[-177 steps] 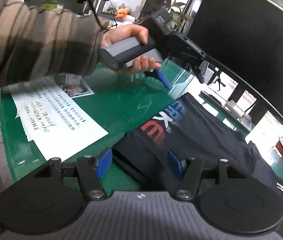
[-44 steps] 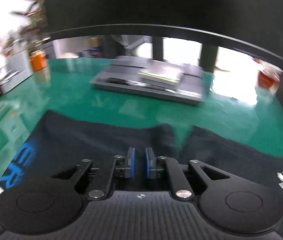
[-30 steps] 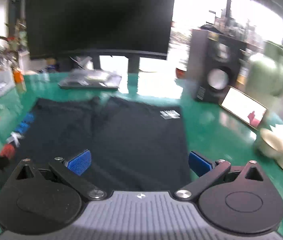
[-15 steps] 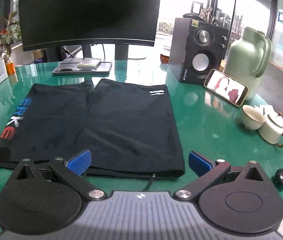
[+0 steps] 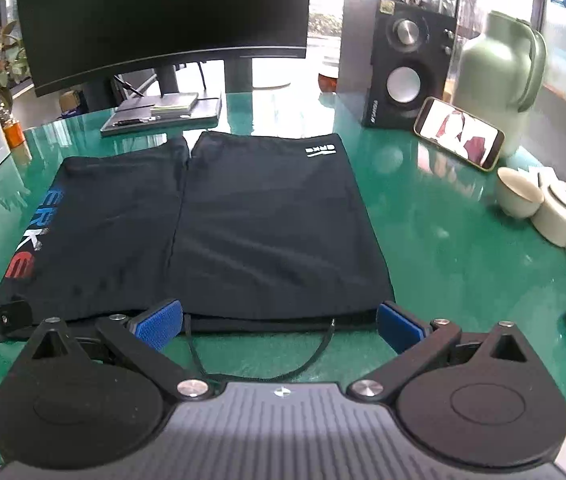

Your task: Fold clothes

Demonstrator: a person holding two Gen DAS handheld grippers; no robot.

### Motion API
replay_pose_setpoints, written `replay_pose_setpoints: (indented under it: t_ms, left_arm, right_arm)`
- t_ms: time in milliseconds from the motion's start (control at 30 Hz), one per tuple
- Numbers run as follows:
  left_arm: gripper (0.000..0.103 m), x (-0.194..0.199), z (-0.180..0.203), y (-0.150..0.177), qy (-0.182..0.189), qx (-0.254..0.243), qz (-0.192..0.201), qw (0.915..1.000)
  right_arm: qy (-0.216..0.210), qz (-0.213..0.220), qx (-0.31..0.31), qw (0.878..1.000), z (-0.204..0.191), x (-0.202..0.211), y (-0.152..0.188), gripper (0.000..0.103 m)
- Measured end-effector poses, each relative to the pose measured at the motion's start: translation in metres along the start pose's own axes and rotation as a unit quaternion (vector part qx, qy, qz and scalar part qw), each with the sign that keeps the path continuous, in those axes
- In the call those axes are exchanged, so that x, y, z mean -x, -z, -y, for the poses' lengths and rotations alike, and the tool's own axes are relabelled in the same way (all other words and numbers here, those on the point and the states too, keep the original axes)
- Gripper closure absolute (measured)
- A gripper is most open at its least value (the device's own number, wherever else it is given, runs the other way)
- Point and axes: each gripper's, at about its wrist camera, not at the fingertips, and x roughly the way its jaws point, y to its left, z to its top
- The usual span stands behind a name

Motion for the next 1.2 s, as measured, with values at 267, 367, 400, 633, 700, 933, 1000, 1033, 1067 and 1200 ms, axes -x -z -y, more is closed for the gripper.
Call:
replay_pose_setpoints:
  t_ms: [267, 367, 400, 633, 700, 933, 1000, 1033, 1067, 1200]
  left_arm:
    - [0.000, 0.0005, -0.0002, 0.0057, 0.003, -0.006, 0.000, 1.0000]
    - [0.000, 0.0017, 0.0004, 0.0064, 0.002, -0.007, -0.001, 1.0000]
    - [0.000, 0.0019, 0.0007, 0.0067, 0.002, -0.008, -0.001, 1.0000]
    - [0.000, 0.0021, 0.0043, 0.0075, 0.003, -0.014, -0.002, 0.9999]
    - [0.000, 0.0021, 0.0048, 0.0073, 0.003, -0.015, -0.002, 0.9999]
    - [0.000, 0.0023, 0.0067, 0.0065, 0.003, -0.018, -0.002, 0.9998]
    - [0.000, 0.0022, 0.0072, 0.0065, 0.003, -0.019, -0.002, 0.9998]
    - [0.000, 0.0022, 0.0074, 0.0066, 0.002, -0.019, -0.002, 0.9998]
    - [0.000, 0.0023, 0.0076, 0.0065, 0.002, -0.020, -0.002, 0.9998]
    - [0.000, 0.0016, 0.0078, 0.0064, 0.002, -0.020, -0.004, 0.9998]
  right_arm:
    - [-0.001, 0.007, 0.013, 1.000, -0.0077, 0.0040, 0.0016, 0.000]
    - [-0.008, 0.003, 0.011, 1.000, -0.0075, 0.0040, 0.0014, 0.000]
    - [-0.009, 0.002, 0.011, 1.000, -0.0076, 0.0039, 0.0015, 0.000]
    - [-0.011, 0.002, 0.012, 1.000, -0.0076, 0.0039, 0.0017, 0.000]
    - [-0.011, 0.001, 0.011, 1.000, -0.0070, 0.0036, 0.0017, 0.000]
    - [-0.009, 0.004, 0.009, 1.000, -0.0061, 0.0047, 0.0022, 0.000]
    - [-0.010, 0.003, 0.009, 1.000, -0.0063, 0.0046, 0.0025, 0.000]
    - [-0.010, 0.003, 0.010, 1.000, -0.0066, 0.0045, 0.0028, 0.000]
    - [-0.010, 0.002, 0.011, 1.000, -0.0068, 0.0043, 0.0030, 0.000]
    - [-0.011, 0.003, 0.011, 1.000, -0.0061, 0.0053, 0.0031, 0.000]
